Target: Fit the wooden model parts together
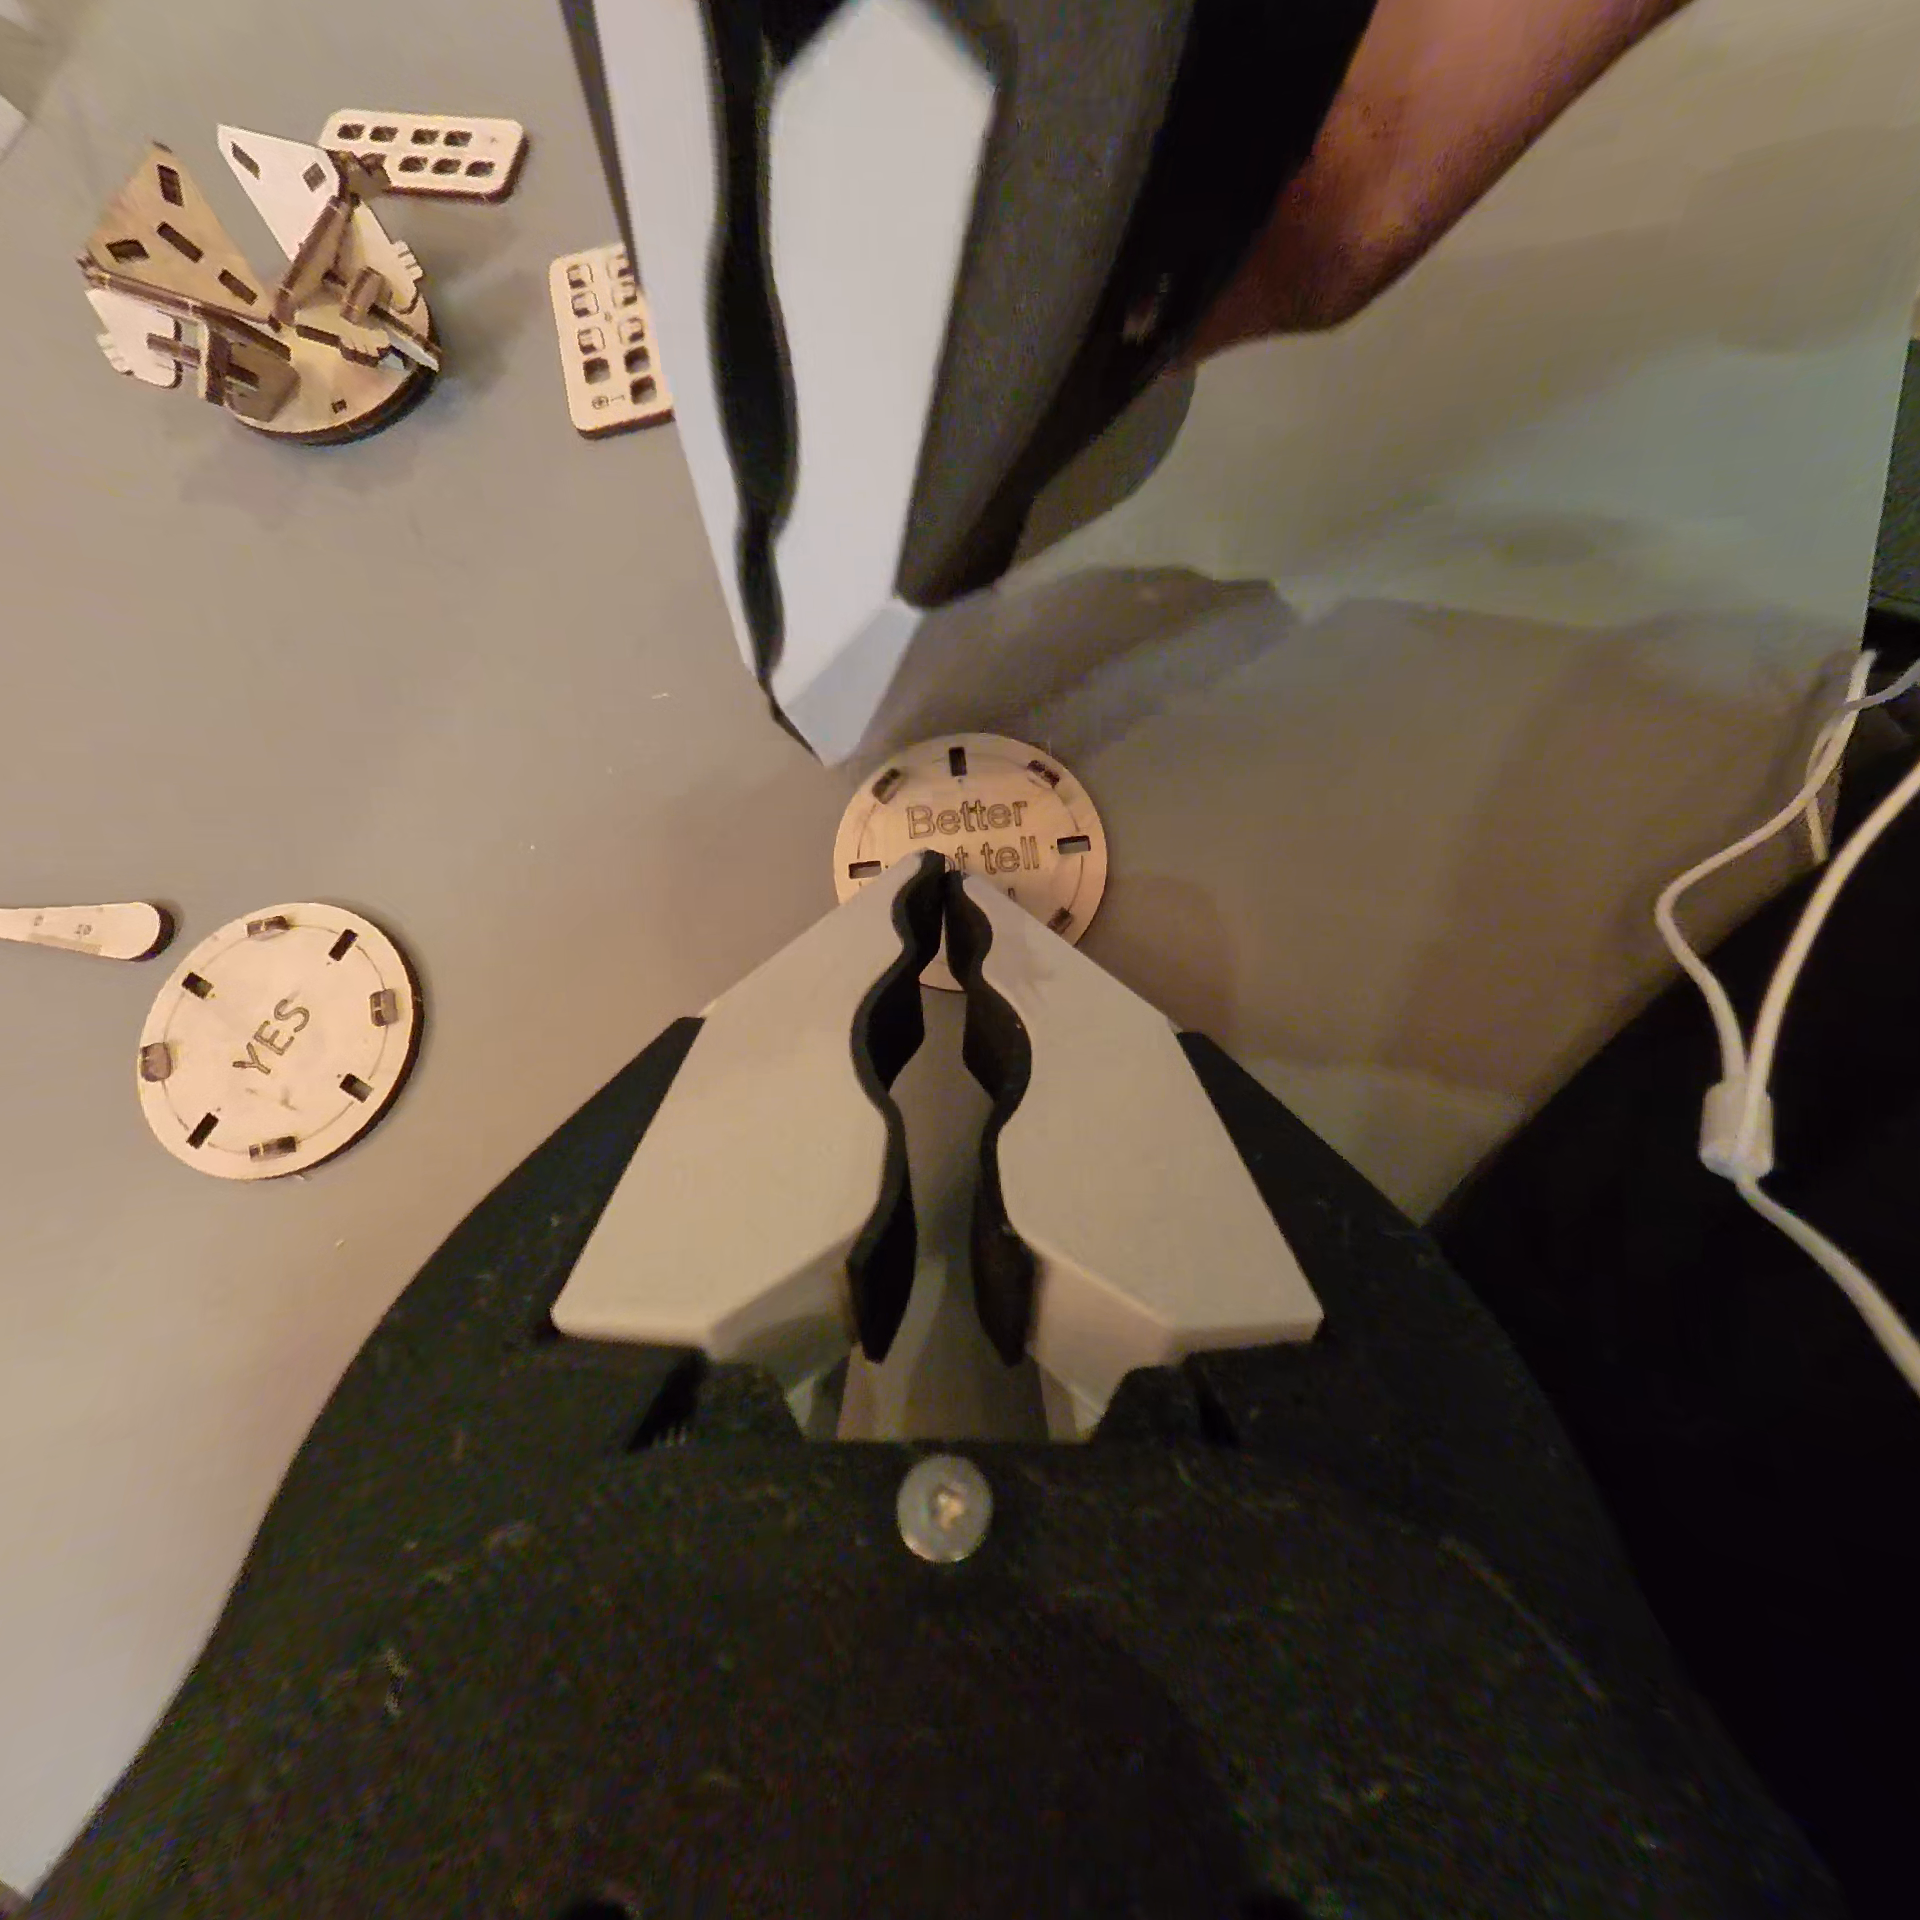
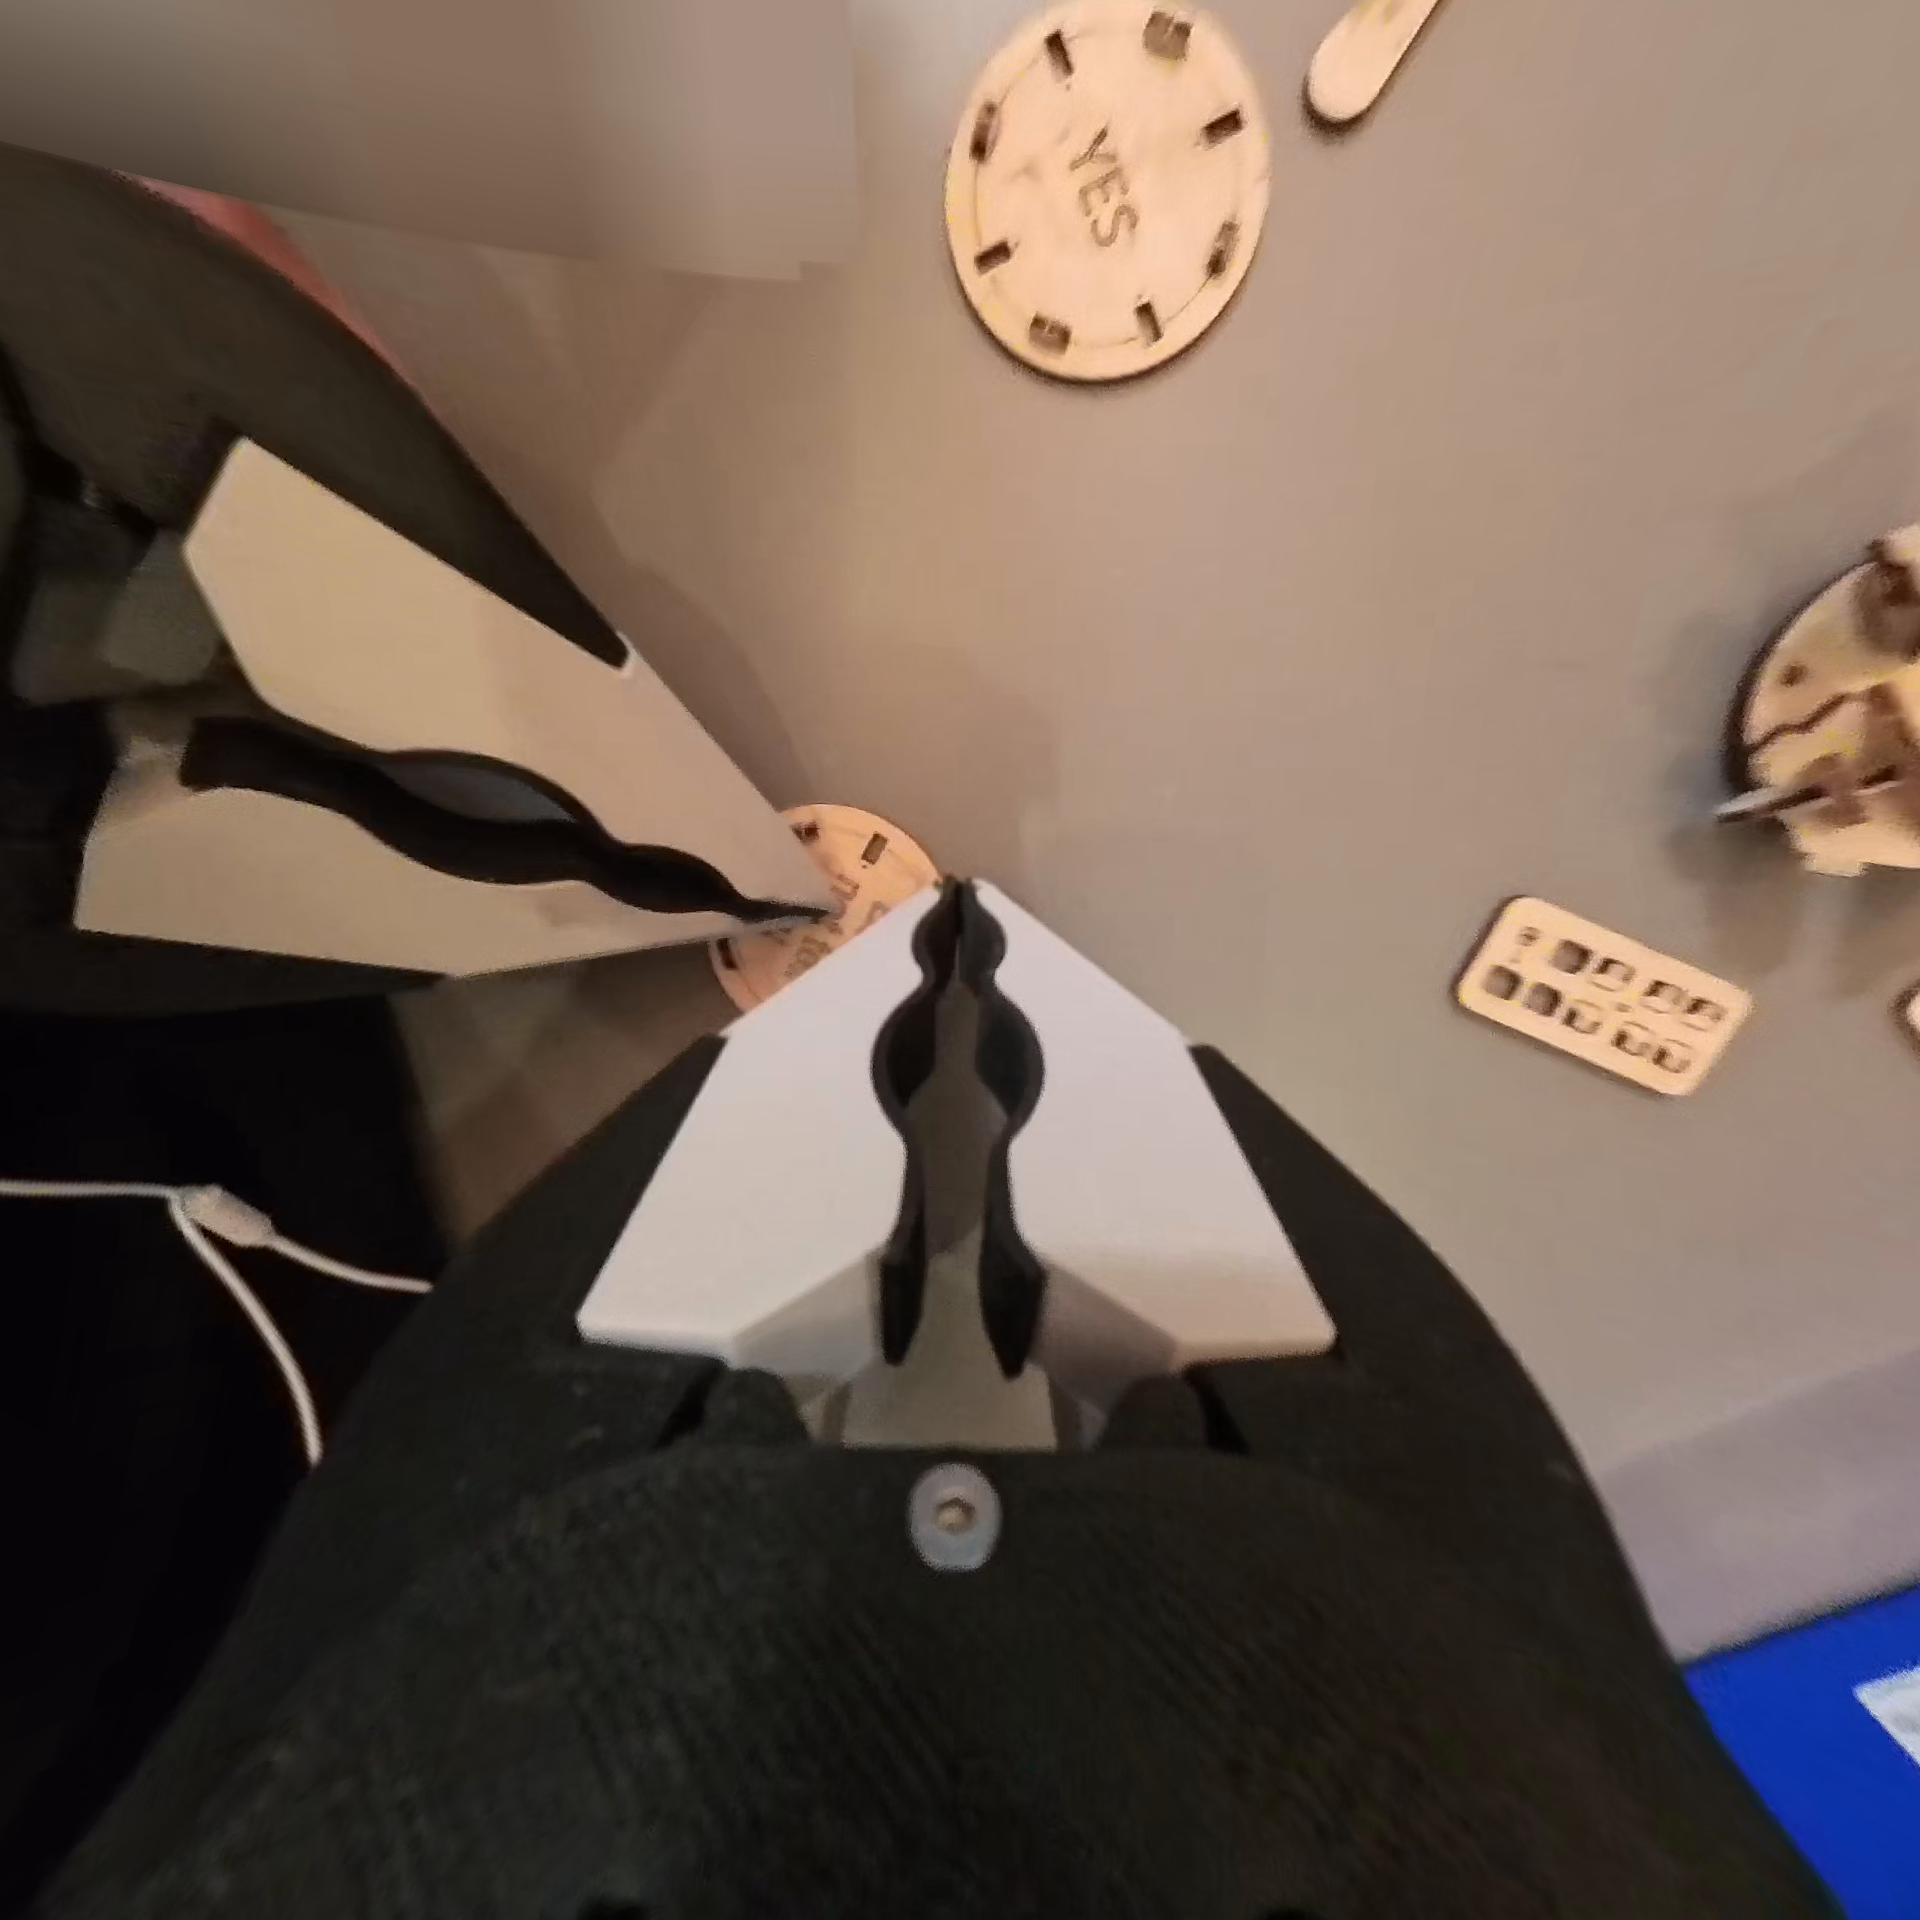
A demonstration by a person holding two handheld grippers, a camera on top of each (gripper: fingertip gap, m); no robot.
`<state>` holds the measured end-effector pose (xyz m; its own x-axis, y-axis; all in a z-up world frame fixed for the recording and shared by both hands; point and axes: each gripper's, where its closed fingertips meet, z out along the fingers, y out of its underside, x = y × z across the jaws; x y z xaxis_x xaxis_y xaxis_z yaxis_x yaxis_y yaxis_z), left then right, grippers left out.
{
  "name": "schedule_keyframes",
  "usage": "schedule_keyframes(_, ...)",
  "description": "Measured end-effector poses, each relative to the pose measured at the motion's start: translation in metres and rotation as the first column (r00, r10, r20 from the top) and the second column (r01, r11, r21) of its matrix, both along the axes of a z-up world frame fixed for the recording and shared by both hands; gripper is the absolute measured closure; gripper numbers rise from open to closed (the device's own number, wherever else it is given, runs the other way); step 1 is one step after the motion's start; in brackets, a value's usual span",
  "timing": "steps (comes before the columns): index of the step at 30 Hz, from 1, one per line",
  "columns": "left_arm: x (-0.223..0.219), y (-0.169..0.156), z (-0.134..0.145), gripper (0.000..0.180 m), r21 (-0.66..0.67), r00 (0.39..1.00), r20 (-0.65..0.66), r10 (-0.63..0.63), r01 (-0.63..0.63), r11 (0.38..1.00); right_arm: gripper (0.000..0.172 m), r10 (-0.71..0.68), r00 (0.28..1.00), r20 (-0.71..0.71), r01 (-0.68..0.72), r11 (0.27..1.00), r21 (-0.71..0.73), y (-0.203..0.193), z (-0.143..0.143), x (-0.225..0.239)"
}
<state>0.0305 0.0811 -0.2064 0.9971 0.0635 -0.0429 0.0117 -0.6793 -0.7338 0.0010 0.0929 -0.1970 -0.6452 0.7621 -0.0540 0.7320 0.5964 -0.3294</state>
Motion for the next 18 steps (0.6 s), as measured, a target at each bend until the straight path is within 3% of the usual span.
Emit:
schedule_keyframes(4,0.0,0.0,0.0,0.18,0.0,1.0,0.0,0.0,0.0,1.0,0.172,-0.004,0.997,-0.072,0.0,0.999,-0.055,-0.005,0.017,-0.008)
schedule_keyframes(7,0.0,0.0,0.0,0.18,0.0,1.0,0.001,0.0,0.0,1.0,0.172,0.015,1.0,0.026,-0.015,1.0,-0.016,-0.004,-0.007,0.006)
schedule_keyframes(10,0.0,0.0,0.0,0.18,0.0,1.0,0.004,0.002,-0.002,1.0,0.172,0.019,0.999,-0.031,-0.018,1.0,0.018,0.002,-0.002,0.001)
schedule_keyframes(13,0.0,0.0,0.0,0.18,0.0,1.0,0.002,0.002,-0.002,1.0,0.172,-0.01,0.997,-0.073,0.007,0.999,-0.048,-0.002,0.012,-0.005)
schedule_keyframes(16,0.0,0.0,0.0,0.18,0.0,1.0,0.002,0.002,-0.002,1.0,0.172,0.01,1.0,-0.008,-0.01,1.0,-0.012,-0.001,-0.007,0.006)
schedule_keyframes(18,0.0,0.0,0.0,0.18,0.0,1.0,0.005,0.002,-0.002,1.0,0.172,0.009,0.999,-0.049,-0.009,1.0,0.007,0.002,-0.002,0.001)
